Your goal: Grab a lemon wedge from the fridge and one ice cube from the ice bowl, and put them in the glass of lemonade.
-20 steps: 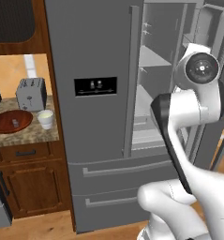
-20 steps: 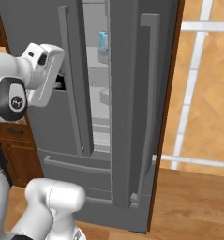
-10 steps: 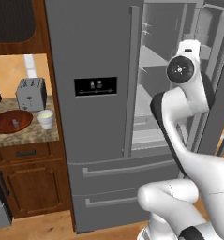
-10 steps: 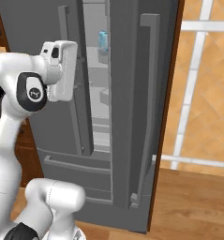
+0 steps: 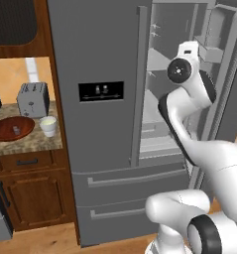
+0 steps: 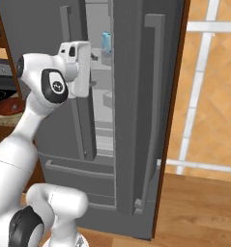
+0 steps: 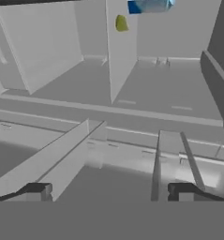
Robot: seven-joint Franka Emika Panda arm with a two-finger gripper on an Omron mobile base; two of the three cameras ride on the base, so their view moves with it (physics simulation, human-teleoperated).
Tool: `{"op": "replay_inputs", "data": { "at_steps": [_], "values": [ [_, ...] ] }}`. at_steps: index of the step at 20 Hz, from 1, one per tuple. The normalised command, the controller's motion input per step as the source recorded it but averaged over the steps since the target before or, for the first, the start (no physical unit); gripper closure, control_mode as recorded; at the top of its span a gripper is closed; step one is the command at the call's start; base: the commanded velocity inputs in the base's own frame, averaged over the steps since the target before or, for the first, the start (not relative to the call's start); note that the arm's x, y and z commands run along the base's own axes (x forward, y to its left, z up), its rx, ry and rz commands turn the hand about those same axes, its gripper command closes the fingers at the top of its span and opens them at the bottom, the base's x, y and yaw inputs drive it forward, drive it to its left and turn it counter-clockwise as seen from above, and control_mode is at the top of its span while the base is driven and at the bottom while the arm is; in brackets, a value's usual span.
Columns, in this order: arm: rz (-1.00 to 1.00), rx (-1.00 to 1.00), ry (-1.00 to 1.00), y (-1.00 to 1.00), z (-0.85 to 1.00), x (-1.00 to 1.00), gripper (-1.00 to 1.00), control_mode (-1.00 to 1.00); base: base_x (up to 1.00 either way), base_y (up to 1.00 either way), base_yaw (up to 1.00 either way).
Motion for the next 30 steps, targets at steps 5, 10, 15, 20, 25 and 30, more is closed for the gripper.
{"op": "replay_inputs", "data": {
  "at_steps": [5, 10, 15, 20, 25, 30],
  "values": [
    [-0.04, -0.02, 0.06, -0.3, 0.0, 0.66, -1.0, -1.0, 0.0, 0.0, 0.0],
    [-0.07, -0.05, 0.05, -0.49, 0.0, 0.37, -1.0, -1.0, 0.0, 0.0, 0.0],
    [-0.24, 0.0, 0.0, -1.0, 0.0, -0.63, -1.0, -1.0, 0.0, 0.0, 0.0],
    [-0.22, 0.0, -0.03, -1.0, 0.0, -0.81, -1.0, -1.0, 0.0, 0.0, 0.0],
    [-0.07, 0.1, -0.34, -0.07, 0.13, -0.63, -1.0, -1.0, 0.0, 0.0, 0.0],
    [-0.01, 0.35, -0.53, 0.56, 0.61, -0.79, -1.0, -1.0, 0.0, 0.0, 0.0]
  ]
}}
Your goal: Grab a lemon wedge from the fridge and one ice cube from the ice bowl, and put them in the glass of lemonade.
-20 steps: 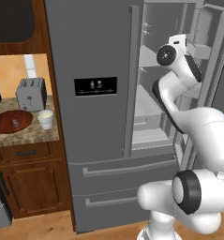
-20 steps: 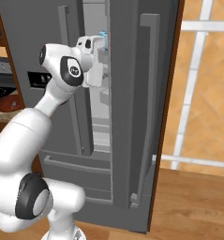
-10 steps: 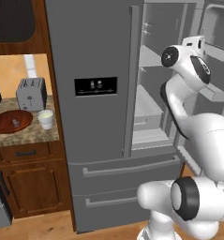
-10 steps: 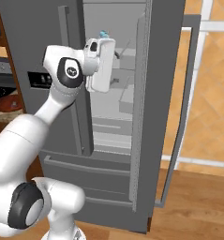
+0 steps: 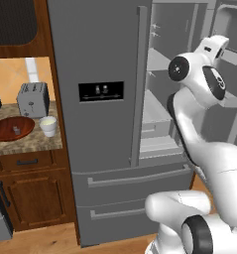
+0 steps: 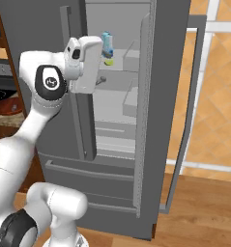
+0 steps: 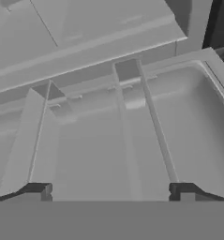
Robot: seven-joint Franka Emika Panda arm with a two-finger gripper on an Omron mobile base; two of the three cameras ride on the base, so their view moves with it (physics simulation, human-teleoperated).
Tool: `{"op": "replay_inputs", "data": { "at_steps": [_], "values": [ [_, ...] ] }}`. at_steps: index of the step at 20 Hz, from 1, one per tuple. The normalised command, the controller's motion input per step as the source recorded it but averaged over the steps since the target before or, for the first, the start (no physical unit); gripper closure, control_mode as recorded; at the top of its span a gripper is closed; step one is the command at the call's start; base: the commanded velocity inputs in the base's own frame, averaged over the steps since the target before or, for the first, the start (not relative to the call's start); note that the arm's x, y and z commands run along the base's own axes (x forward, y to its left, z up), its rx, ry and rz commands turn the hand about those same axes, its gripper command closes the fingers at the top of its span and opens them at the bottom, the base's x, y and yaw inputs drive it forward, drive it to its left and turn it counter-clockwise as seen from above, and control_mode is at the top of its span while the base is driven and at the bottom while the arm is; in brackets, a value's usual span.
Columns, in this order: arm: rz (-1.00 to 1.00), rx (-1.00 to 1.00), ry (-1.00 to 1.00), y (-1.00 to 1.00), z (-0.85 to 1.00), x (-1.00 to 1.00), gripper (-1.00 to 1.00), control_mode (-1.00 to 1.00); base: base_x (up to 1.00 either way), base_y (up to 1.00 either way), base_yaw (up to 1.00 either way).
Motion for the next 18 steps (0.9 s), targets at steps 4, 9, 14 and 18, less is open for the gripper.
{"op": "replay_inputs", "data": {
  "at_steps": [4, 9, 14, 18],
  "values": [
    [-0.11, 0.54, -0.51, 0.82, -0.14, -0.76, -1.0, -1.0, 0.0, 0.0, 0.0],
    [-0.1, 0.82, -0.39, 0.94, -0.78, -0.37, -1.0, -1.0, 0.0, 0.0, 0.0],
    [0.17, 0.9, -0.08, 0.44, -0.55, 0.12, -1.0, -1.0, 0.0, 0.0, 0.0],
    [0.35, 0.63, 0.0, 0.62, -0.18, 0.57, -1.0, -1.0, 0.0, 0.0, 0.0]
  ]
}}
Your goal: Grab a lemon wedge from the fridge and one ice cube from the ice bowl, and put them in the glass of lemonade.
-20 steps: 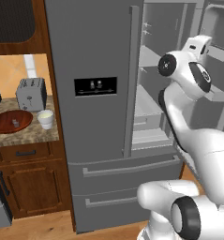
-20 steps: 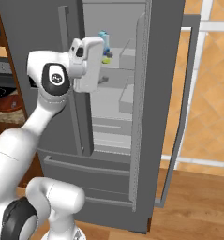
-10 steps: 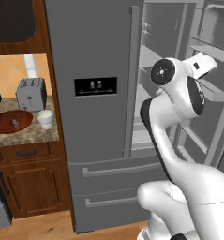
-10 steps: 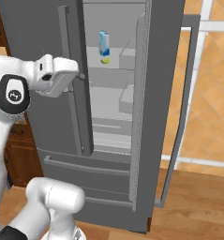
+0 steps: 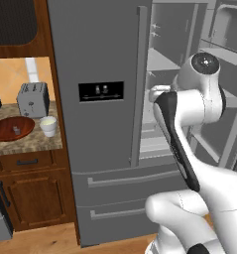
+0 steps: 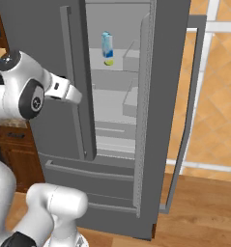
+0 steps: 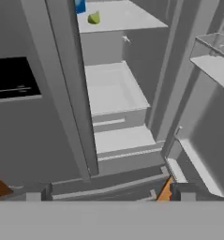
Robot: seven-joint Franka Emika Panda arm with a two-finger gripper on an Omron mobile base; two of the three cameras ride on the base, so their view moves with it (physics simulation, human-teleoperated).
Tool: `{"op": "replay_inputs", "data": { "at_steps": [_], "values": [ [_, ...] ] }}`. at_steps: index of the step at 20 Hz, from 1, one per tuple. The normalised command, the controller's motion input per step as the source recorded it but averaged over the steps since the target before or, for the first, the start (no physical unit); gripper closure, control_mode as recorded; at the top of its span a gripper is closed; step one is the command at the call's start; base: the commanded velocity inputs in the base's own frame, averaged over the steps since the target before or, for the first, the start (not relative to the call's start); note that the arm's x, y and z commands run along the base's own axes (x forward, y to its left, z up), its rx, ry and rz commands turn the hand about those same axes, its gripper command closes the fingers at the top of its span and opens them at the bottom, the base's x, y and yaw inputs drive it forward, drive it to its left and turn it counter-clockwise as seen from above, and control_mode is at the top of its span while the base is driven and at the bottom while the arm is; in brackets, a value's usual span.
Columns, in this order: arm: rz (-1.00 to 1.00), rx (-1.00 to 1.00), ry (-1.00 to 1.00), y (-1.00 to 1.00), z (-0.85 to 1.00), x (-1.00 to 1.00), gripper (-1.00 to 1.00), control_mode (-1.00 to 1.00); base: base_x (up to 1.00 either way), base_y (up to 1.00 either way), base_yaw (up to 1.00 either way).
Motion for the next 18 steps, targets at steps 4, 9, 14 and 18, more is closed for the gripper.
{"op": "replay_inputs", "data": {
  "at_steps": [4, 9, 14, 18],
  "values": [
    [0.08, 0.17, -0.22, 0.81, 0.01, 0.21, -1.0, -1.0, 0.0, 0.0, 0.0],
    [0.01, 0.0, -0.39, 0.26, 0.12, 0.1, -1.0, -1.0, 0.0, 0.0, 0.0],
    [0.0, 0.0, -0.08, 0.0, 0.2, 0.23, -1.0, -1.0, 0.0, 0.0, 0.0],
    [0.0, 0.0, 0.0, 0.0, 0.1, 0.47, -1.0, -1.0, 0.0, 0.0, 0.0]
  ]
}}
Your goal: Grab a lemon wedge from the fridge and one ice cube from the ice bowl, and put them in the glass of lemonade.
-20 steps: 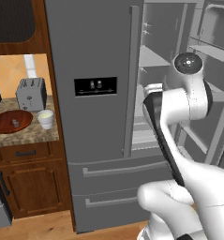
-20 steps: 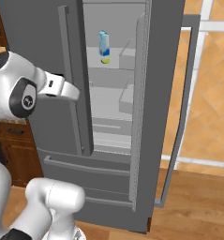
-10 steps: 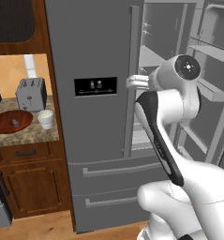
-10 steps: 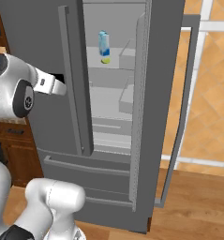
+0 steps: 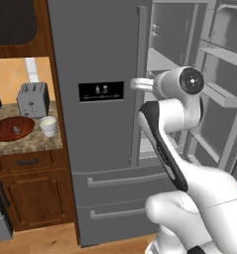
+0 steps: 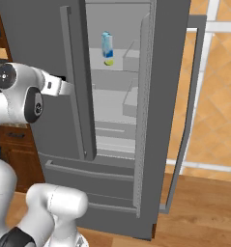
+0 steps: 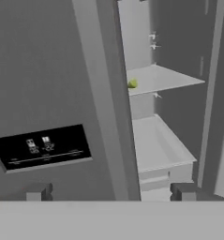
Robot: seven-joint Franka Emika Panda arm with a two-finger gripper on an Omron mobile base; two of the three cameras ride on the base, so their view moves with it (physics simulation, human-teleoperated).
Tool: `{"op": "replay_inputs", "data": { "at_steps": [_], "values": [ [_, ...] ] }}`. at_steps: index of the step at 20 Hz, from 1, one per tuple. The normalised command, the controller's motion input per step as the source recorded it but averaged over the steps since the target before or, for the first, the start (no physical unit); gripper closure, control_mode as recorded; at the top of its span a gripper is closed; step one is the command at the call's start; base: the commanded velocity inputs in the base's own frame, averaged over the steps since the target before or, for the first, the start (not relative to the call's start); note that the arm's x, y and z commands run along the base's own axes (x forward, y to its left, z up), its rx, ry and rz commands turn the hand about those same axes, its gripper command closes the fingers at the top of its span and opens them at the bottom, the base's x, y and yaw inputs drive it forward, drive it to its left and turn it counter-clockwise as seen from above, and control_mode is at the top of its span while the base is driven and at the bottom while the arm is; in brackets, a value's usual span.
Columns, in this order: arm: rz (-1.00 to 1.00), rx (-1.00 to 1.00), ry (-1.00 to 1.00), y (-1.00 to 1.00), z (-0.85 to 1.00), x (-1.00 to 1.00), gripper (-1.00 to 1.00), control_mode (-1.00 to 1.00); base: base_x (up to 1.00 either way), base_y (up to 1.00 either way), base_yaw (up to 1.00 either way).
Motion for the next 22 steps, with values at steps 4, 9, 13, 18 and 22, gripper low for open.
{"op": "replay_inputs", "data": {
  "at_steps": [4, 9, 13, 18, 22],
  "values": [
    [0.0, 0.0, 0.0, 0.0, 0.0, 0.69, -1.0, -1.0, 0.0, 0.0, 0.0],
    [0.0, 0.0, 0.0, 0.0, 0.0, 0.79, -1.0, -1.0, 0.0, 0.0, 0.0],
    [0.0, 0.0, 0.0, 0.0, -0.01, 0.77, -1.0, -1.0, 0.0, 0.0, 0.0],
    [0.0, 0.0, 0.0, 0.0, -0.07, 0.76, -1.0, -1.0, 0.0, 0.0, 0.0],
    [0.0, -0.03, 0.0, 0.0, -0.26, 0.7, -1.0, -1.0, 0.0, 0.0, 0.0]
  ]
}}
